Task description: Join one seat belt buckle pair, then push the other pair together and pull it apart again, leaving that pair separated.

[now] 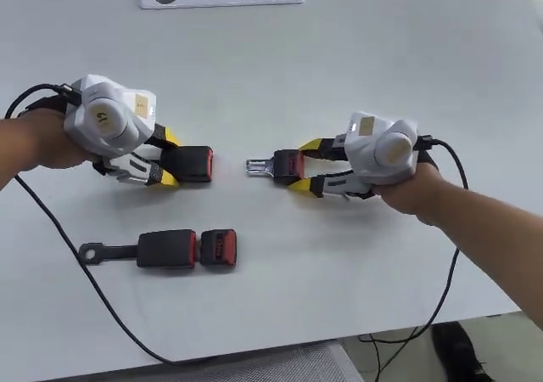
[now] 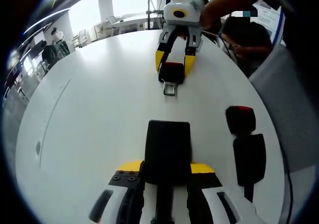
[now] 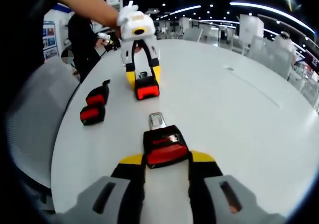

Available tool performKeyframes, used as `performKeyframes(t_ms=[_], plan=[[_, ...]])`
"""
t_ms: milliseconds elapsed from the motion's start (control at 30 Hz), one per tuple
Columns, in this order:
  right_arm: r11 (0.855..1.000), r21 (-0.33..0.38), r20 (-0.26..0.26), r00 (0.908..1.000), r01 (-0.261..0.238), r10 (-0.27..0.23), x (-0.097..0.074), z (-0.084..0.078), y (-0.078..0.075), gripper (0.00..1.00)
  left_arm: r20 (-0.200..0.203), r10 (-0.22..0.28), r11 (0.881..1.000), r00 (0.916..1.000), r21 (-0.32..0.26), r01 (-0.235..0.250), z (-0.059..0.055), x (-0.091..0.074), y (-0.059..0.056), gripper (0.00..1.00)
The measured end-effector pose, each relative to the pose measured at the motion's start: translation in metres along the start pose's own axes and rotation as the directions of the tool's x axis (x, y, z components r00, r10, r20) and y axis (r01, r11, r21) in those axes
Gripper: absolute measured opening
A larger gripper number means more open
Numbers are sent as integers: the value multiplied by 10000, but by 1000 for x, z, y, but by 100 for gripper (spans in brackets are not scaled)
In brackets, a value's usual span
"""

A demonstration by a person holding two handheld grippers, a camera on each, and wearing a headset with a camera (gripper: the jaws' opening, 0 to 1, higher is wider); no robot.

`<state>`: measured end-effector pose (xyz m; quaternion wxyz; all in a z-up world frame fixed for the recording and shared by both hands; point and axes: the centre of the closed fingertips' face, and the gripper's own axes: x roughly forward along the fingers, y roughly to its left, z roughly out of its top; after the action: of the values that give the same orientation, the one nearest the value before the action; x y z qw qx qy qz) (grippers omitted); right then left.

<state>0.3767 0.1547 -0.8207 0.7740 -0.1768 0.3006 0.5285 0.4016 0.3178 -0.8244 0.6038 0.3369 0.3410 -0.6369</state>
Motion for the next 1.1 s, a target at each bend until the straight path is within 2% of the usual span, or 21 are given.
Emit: performKeyframes(t_ms=[367,700,900,1100], plan=[[9999,38,-80,9999,150,-150,-22,-13,-5,33,-19,-6,10000,10000,-40,6,-1,0,0,34],[9995,161,-380,9989,285,-278,-47,-32,-9,34,-32,5,10000,10000,-69,-5,-1,0,-1,34],[9995,176,-609,9978,278,-267,-47,-41,-11,34,-81,9,10000,10000,-73,-9,-1,-1,-1,34],[9995,165,-639,9976,279,-268,-45,-41,-13,34,-132,17,9999,9999,-102,-19,-1,0,-1,34]])
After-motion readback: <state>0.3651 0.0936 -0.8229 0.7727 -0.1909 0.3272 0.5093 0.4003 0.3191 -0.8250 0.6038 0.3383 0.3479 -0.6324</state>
